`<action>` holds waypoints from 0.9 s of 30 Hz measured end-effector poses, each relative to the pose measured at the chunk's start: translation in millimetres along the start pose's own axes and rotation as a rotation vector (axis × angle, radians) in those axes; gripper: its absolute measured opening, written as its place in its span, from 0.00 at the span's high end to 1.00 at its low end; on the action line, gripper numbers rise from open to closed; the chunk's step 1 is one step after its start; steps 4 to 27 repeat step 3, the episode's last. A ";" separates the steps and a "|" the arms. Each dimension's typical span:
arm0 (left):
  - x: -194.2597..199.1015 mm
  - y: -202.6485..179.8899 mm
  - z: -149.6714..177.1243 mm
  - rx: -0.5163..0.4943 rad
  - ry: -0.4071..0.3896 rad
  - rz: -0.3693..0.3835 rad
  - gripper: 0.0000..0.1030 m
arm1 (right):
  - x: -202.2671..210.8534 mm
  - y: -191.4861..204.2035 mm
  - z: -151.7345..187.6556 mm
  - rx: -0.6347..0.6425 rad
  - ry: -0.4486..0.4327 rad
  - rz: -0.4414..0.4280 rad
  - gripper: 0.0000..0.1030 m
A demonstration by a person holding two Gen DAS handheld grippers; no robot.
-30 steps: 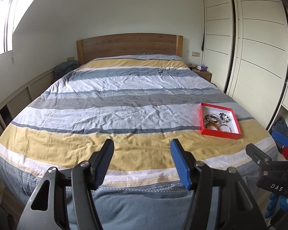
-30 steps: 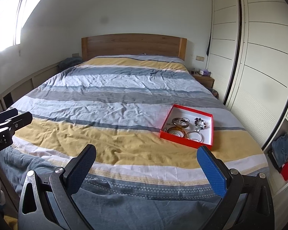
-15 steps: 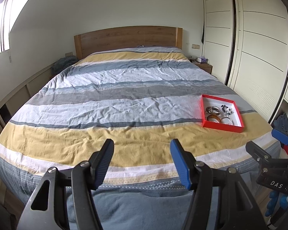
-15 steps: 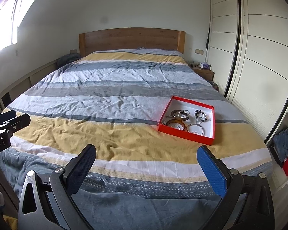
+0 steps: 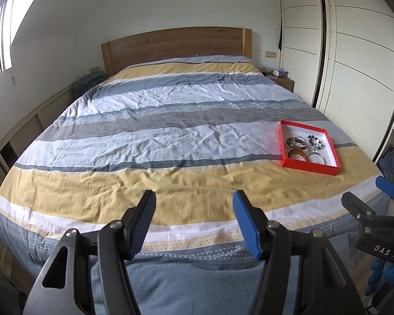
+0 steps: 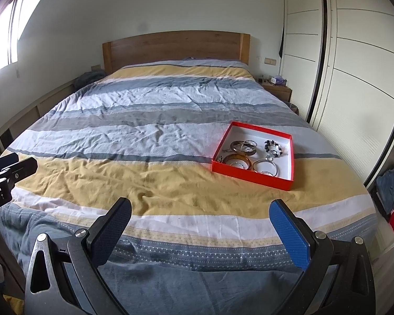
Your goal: Organize jewelry
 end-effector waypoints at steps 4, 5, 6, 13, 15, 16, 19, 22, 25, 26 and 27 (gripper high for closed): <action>-3.9 0.9 0.1 0.003 0.005 -0.006 0.43 | -4.5 -1.2 2.2 -0.003 0.010 -0.002 0.00; -3.9 0.9 0.1 0.003 0.005 -0.006 0.43 | -4.5 -1.2 2.2 -0.003 0.010 -0.002 0.00; -3.9 0.9 0.1 0.003 0.005 -0.006 0.43 | -4.5 -1.2 2.2 -0.003 0.010 -0.002 0.00; -3.9 0.9 0.1 0.003 0.005 -0.006 0.43 | -4.5 -1.2 2.2 -0.003 0.010 -0.002 0.00; -3.9 0.9 0.1 0.003 0.005 -0.006 0.43 | -4.5 -1.2 2.2 -0.003 0.010 -0.002 0.00; -3.9 0.9 0.1 0.003 0.005 -0.006 0.43 | -4.5 -1.2 2.2 -0.003 0.010 -0.002 0.00; -3.9 0.9 0.1 0.003 0.005 -0.006 0.43 | -4.5 -1.2 2.2 -0.003 0.010 -0.002 0.00; -3.9 0.9 0.1 0.003 0.005 -0.006 0.43 | -4.5 -1.2 2.2 -0.003 0.010 -0.002 0.00; -3.9 0.9 0.1 0.003 0.005 -0.006 0.43 | -4.5 -1.2 2.2 -0.003 0.010 -0.002 0.00; -3.9 0.9 0.1 0.003 0.005 -0.006 0.43 | -4.5 -1.2 2.2 -0.003 0.010 -0.002 0.00; -3.9 0.9 0.1 0.003 0.005 -0.006 0.43 | -4.5 -1.2 2.2 -0.003 0.010 -0.002 0.00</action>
Point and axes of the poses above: each gripper's, at about its wrist camera, not at the fingertips, and x roughly against the way its jaws point, y to its left, z to its underside, the point moved 9 cm from there along -x, roughly the way its jaws point, and after that the axes turned 10 degrees about x, right-handed, at the moved point
